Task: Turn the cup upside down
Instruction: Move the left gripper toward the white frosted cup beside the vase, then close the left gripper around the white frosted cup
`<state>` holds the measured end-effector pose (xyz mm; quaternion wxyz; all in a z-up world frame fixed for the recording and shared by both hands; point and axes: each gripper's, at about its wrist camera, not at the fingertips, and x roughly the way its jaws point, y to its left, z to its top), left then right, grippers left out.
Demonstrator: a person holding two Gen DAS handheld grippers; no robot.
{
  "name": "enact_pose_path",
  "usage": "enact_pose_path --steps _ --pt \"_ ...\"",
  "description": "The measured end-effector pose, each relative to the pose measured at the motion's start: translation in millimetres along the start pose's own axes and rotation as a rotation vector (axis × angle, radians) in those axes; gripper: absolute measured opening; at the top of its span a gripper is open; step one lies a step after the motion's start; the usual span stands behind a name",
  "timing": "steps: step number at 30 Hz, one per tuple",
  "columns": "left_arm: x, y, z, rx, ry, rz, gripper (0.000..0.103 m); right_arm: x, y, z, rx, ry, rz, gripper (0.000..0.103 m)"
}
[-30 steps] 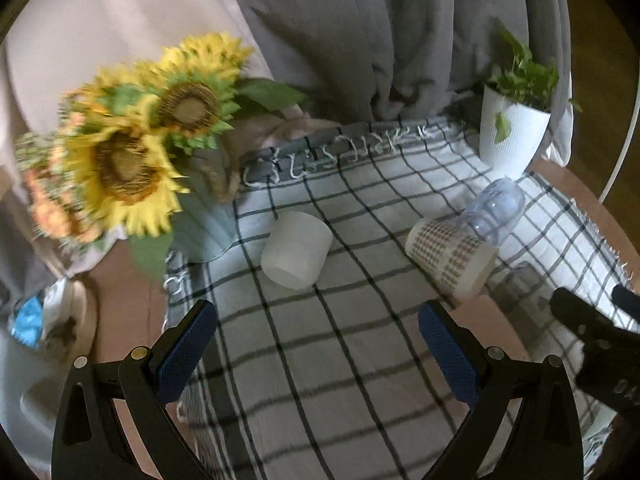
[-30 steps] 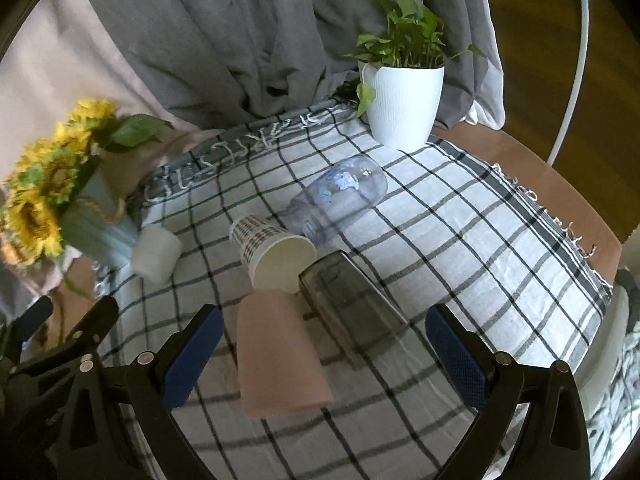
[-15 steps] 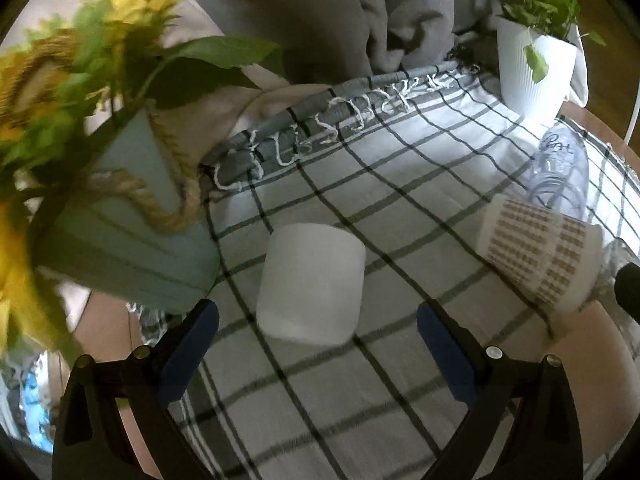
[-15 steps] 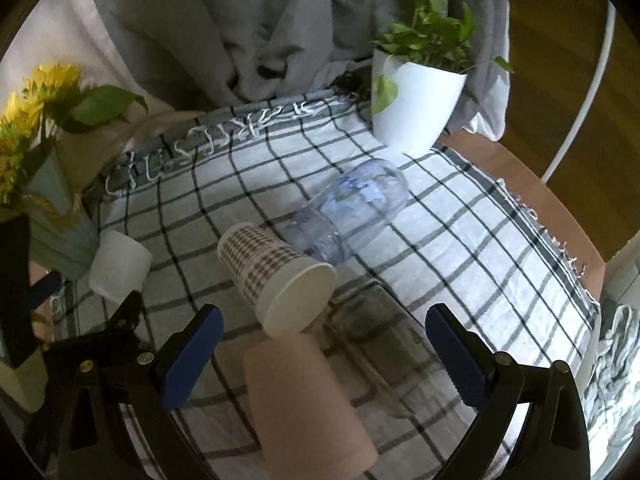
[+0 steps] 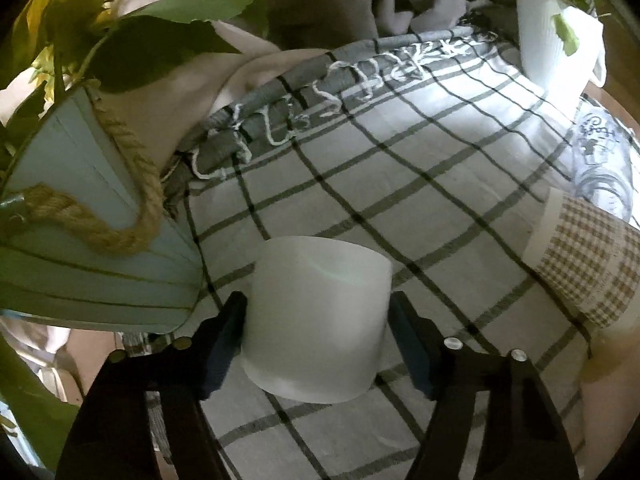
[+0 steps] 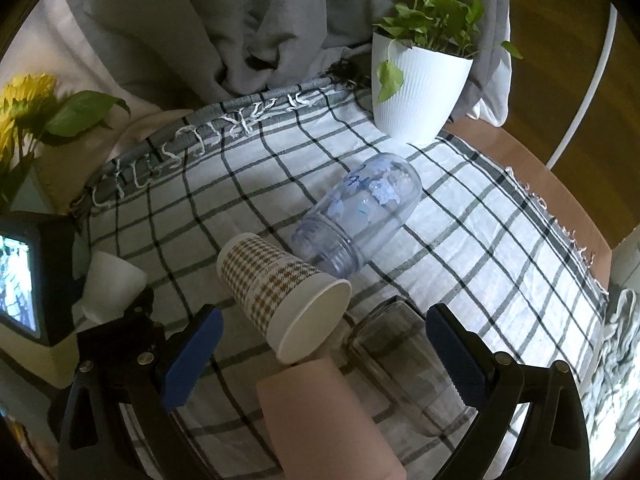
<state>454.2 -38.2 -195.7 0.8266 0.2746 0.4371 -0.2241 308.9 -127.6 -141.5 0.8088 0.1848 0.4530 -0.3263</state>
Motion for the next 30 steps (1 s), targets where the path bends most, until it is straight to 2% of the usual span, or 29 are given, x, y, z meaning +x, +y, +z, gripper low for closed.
enact_pose_path --steps 16,30 --pt "-20.4 -3.3 -7.2 -0.066 0.035 -0.102 0.069 -6.9 -11.9 -1.3 0.019 -0.011 0.007 0.102" --pt "-4.7 -7.9 1.7 -0.042 -0.022 -0.047 0.068 -7.4 -20.3 0.7 0.034 -0.014 0.003 0.102"
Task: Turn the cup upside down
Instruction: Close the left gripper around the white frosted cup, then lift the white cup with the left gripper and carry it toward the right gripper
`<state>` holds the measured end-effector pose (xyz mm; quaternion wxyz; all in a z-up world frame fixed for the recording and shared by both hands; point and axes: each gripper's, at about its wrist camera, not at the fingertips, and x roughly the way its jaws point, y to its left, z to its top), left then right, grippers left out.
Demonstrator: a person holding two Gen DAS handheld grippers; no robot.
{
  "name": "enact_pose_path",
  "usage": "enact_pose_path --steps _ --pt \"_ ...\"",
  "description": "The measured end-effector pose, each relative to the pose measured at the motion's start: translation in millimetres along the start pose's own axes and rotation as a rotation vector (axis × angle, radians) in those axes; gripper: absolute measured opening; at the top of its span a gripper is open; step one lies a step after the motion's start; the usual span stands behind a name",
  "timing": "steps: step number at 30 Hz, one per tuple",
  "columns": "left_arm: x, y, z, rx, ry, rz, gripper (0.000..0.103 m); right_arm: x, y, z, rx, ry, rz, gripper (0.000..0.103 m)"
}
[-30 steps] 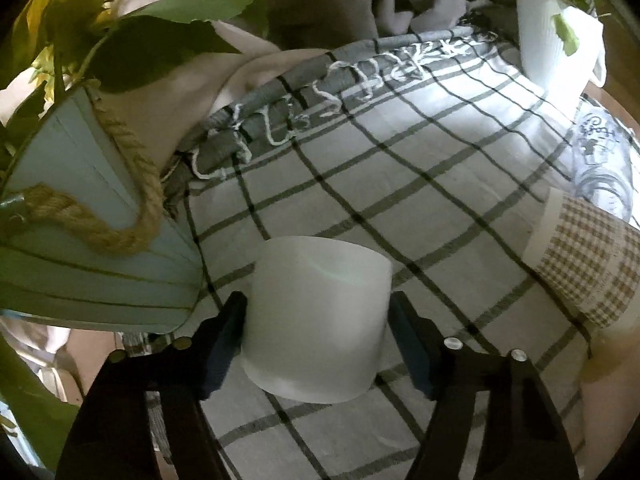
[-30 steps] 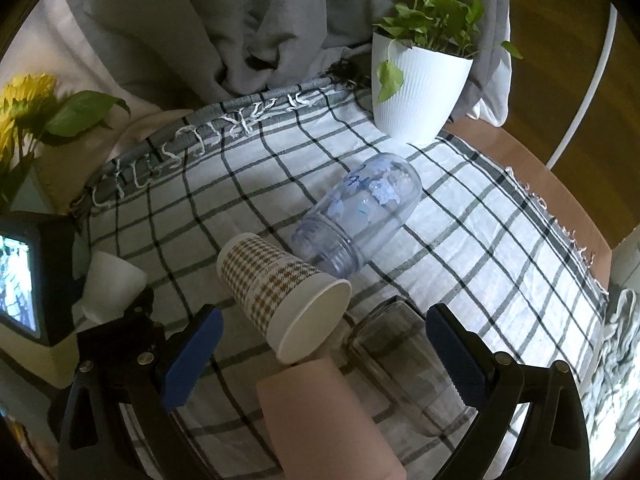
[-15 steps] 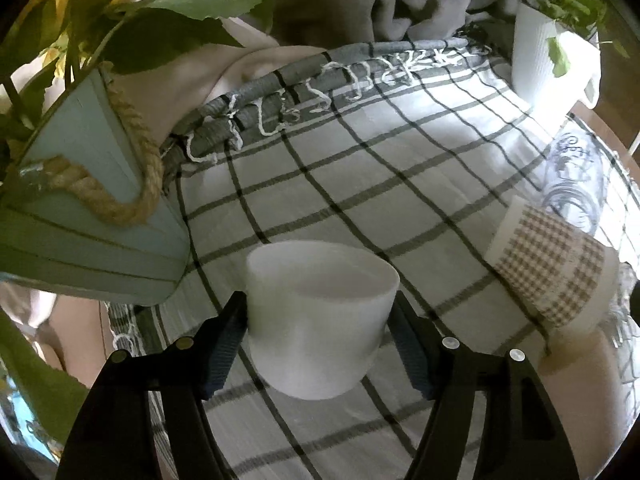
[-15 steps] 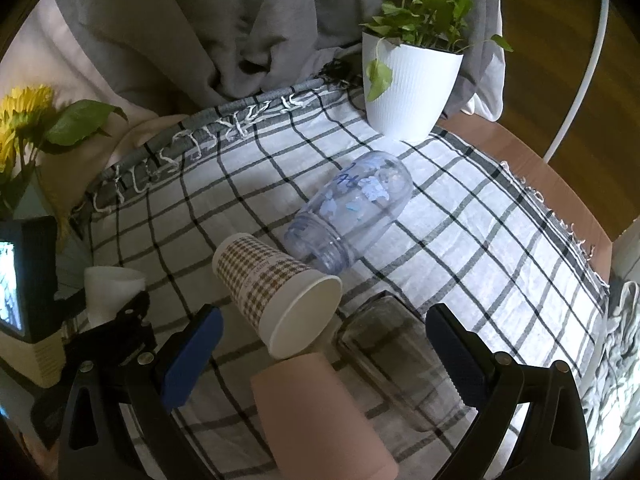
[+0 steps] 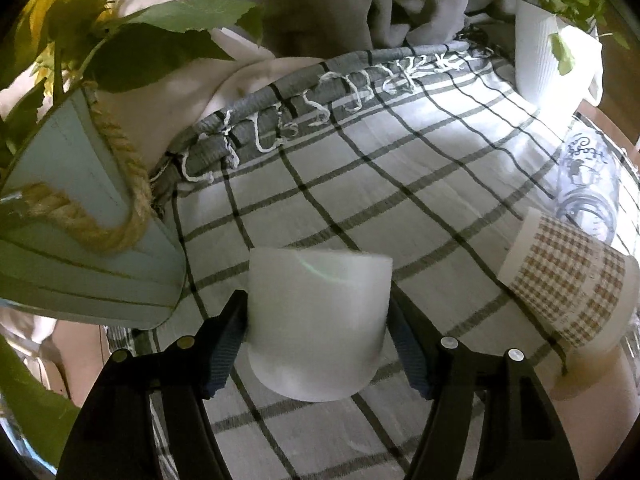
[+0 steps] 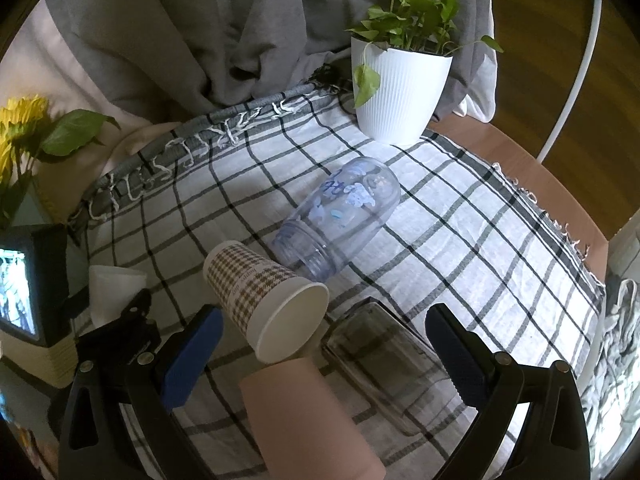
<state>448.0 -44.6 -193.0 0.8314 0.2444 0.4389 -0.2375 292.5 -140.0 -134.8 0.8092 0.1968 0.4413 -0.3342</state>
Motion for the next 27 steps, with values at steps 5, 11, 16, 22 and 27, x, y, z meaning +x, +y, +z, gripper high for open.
enact_pose_path --steps 5,11,16,22,27 --pt "8.8 2.7 0.4 -0.013 -0.011 -0.006 0.067 6.7 1.4 0.8 0.024 0.023 0.001 0.102" --pt "27.7 3.8 -2.6 -0.024 0.023 0.002 0.066 11.0 1.4 0.9 0.029 0.034 -0.009 0.102" --pt "27.3 9.7 -4.9 -0.079 0.016 -0.05 0.066 9.2 1.2 0.8 0.043 0.02 -0.01 0.102" --pt "13.4 3.8 -5.2 -0.061 0.009 -0.065 0.066 6.9 0.8 0.8 0.023 0.013 -0.008 0.102" --pt "-6.6 2.9 -3.8 -0.063 0.018 -0.062 0.066 -1.4 -3.4 2.1 0.004 -0.001 -0.001 0.102"
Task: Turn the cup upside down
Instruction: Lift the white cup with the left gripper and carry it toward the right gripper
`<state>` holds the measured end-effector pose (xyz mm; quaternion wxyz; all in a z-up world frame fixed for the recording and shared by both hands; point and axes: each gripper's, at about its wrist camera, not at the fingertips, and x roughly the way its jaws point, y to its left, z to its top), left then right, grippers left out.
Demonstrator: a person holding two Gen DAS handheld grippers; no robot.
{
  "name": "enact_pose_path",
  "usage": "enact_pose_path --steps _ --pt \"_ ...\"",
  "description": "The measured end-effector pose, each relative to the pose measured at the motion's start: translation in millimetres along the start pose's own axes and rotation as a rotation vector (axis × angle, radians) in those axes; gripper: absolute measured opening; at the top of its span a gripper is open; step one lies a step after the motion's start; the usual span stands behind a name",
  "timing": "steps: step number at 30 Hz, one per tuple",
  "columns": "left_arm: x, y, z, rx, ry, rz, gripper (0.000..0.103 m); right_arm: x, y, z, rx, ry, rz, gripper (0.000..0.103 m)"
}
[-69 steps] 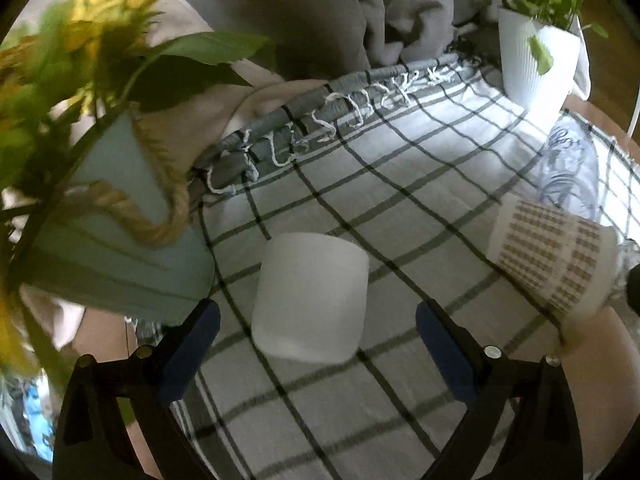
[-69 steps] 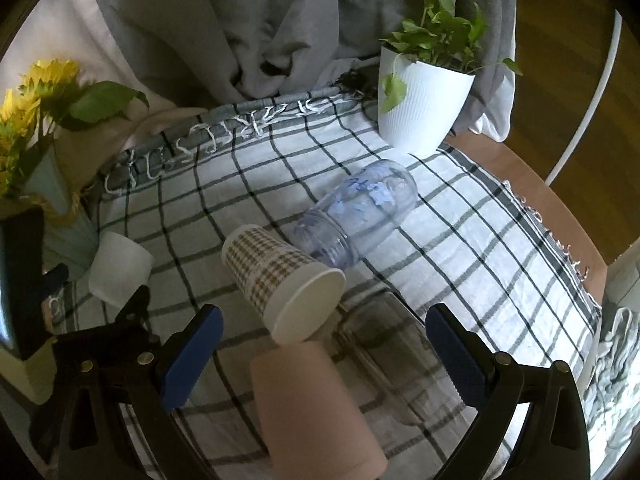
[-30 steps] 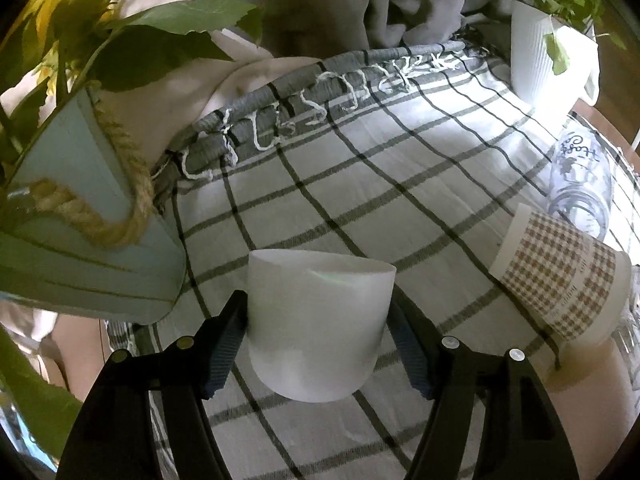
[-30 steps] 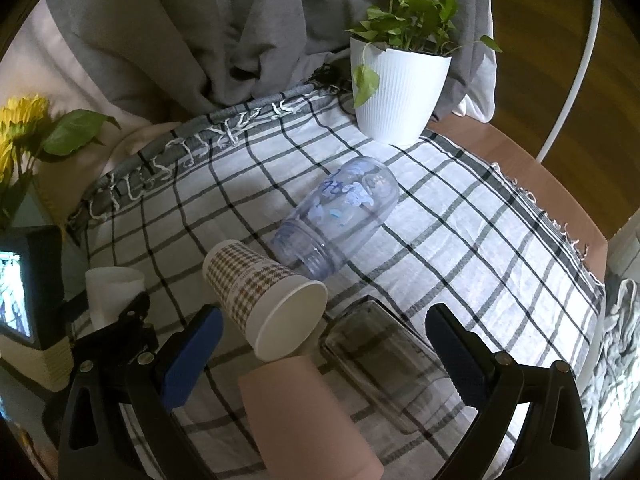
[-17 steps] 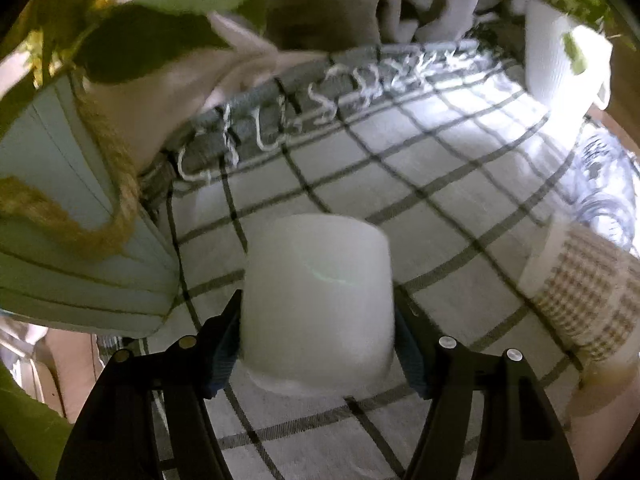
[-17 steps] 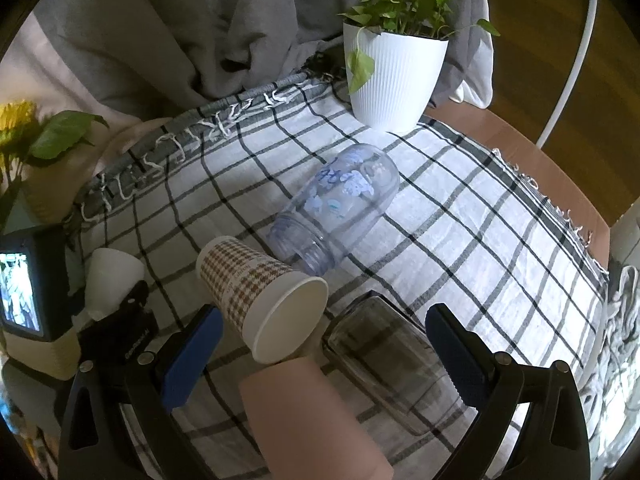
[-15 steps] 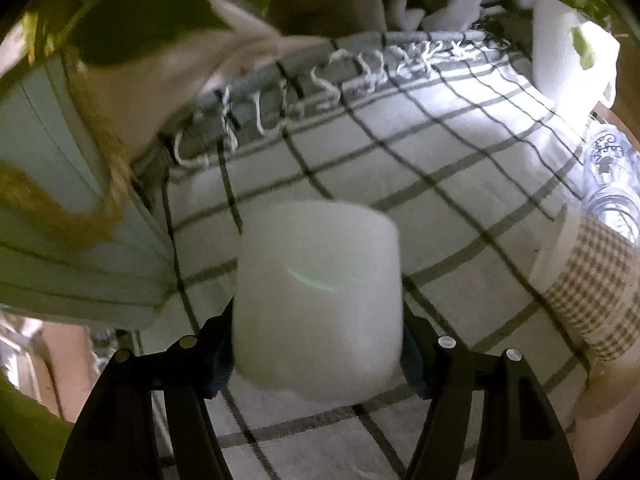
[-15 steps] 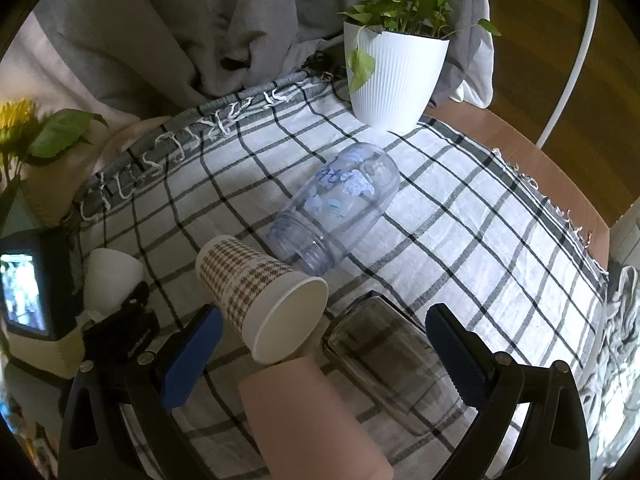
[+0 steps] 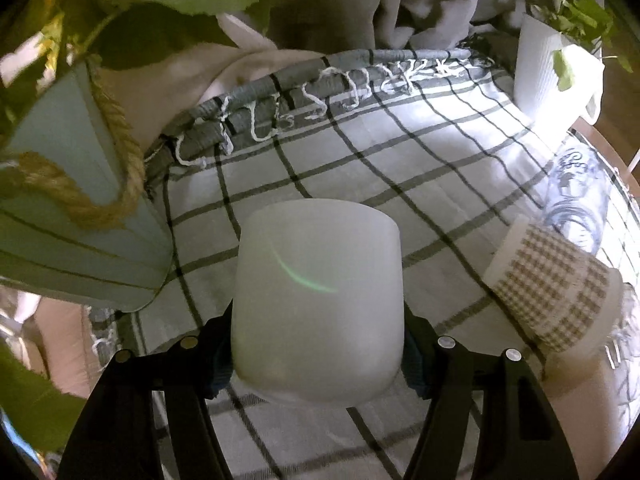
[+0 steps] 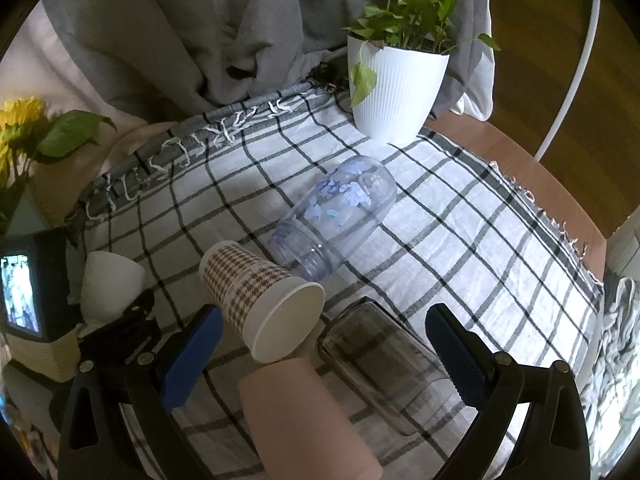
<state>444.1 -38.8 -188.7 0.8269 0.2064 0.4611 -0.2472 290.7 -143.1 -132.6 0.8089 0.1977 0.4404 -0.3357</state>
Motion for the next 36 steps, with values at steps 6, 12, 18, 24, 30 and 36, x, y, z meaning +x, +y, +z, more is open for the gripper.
enact_pose_path --steps 6,12,18,24,30,36 --pt "-43.1 -8.2 -5.8 -0.006 -0.021 0.011 0.066 -17.0 -17.3 5.7 -0.004 -0.018 0.04 0.102" --pt "-89.3 -28.4 -18.7 -0.046 -0.038 0.008 0.066 -36.5 -51.6 8.7 0.007 -0.01 0.087 0.102" --pt "-125.6 -65.1 -36.6 -0.098 -0.048 -0.004 0.066 -49.8 -88.1 6.9 -0.037 -0.004 0.118 0.102" --pt "-146.4 -113.8 -50.7 -0.176 -0.039 -0.019 0.066 -52.3 -129.7 7.9 -0.121 -0.002 0.14 0.102" --pt "-155.3 -168.5 -58.9 -0.247 -0.029 -0.037 0.066 -46.4 -178.8 20.3 -0.194 0.003 0.158 0.102" --pt "-154.7 -224.6 -61.1 -0.276 -0.023 -0.063 0.066 -34.1 -228.6 29.4 -0.232 0.023 0.145 0.102"
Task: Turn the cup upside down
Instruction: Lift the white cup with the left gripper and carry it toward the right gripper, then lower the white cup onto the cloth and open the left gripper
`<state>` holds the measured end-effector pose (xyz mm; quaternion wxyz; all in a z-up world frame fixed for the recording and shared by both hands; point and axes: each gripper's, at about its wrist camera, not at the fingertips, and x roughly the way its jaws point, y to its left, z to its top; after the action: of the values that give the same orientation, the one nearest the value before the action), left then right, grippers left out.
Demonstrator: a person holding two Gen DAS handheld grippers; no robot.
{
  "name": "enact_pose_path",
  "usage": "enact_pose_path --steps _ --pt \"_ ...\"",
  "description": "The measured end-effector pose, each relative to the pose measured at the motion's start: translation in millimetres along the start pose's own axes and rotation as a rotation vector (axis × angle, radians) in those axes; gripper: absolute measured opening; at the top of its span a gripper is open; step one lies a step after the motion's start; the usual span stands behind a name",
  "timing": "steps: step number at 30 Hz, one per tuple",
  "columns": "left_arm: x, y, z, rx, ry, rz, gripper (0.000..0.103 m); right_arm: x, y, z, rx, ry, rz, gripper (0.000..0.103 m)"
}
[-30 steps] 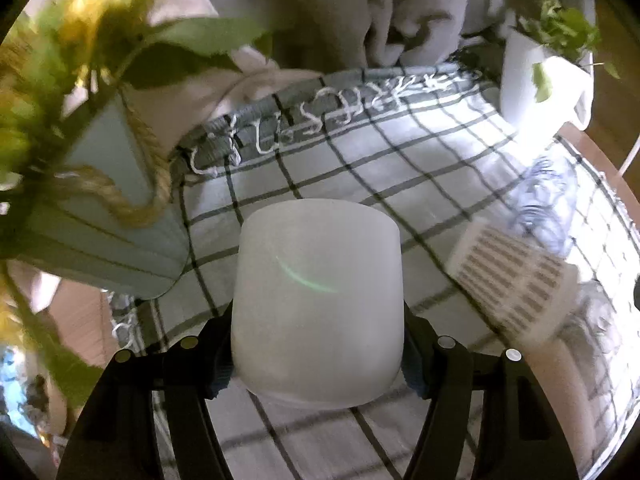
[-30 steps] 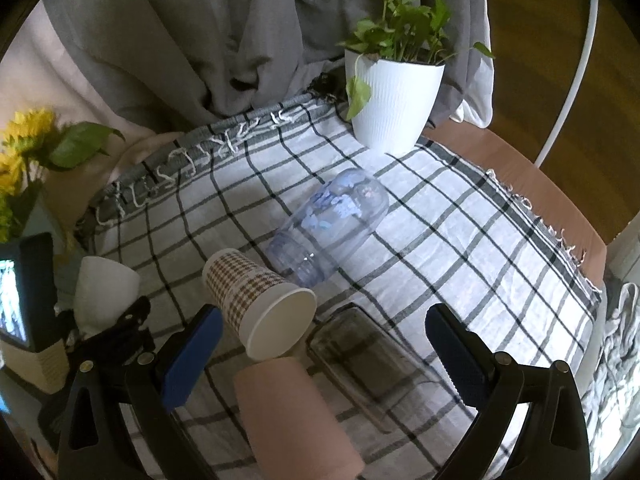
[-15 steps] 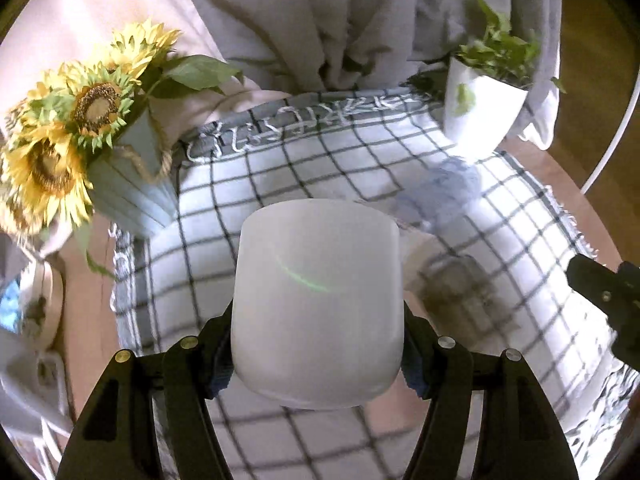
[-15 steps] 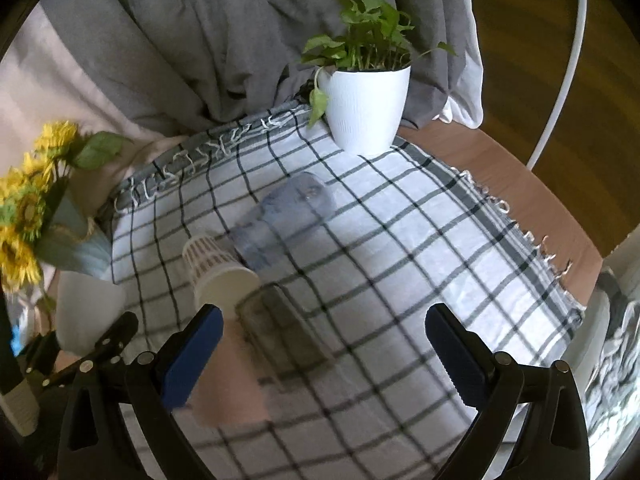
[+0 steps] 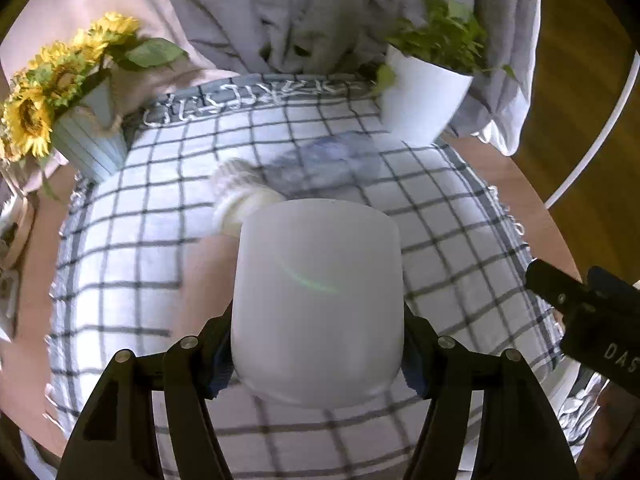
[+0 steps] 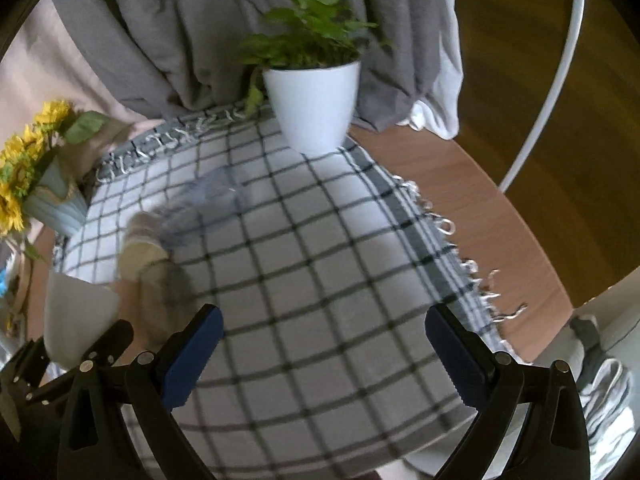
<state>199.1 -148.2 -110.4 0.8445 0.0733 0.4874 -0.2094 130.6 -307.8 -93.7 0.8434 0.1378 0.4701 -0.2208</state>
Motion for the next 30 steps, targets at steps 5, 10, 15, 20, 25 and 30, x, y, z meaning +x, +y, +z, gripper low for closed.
enact_pose_path --steps 5,10,15,20,25,30 --pt "13.0 -36.1 -6.2 -0.046 0.026 -0.031 0.066 14.1 -43.9 -5.6 -0.015 0.029 -0.019 0.102" --pt "41.8 -60.1 -15.1 -0.126 0.053 -0.058 0.066 30.1 -75.0 -12.0 -0.044 0.042 -0.058 0.102" --pt "77.2 -72.7 -23.2 -0.185 0.1 -0.075 0.066 47.0 -94.6 -17.2 -0.081 0.074 -0.09 0.102" --pt "94.2 -81.1 -29.8 -0.206 0.144 -0.061 0.066 58.2 -103.3 -23.7 -0.107 0.1 -0.105 0.102" --pt "100.9 -86.9 -33.0 -0.192 0.168 -0.038 0.079 63.6 -107.4 -29.4 -0.114 0.115 -0.09 0.102" --pt "97.9 -90.3 -32.1 -0.161 0.158 -0.02 0.09 61.5 -108.8 -30.6 -0.107 0.111 -0.081 0.102"
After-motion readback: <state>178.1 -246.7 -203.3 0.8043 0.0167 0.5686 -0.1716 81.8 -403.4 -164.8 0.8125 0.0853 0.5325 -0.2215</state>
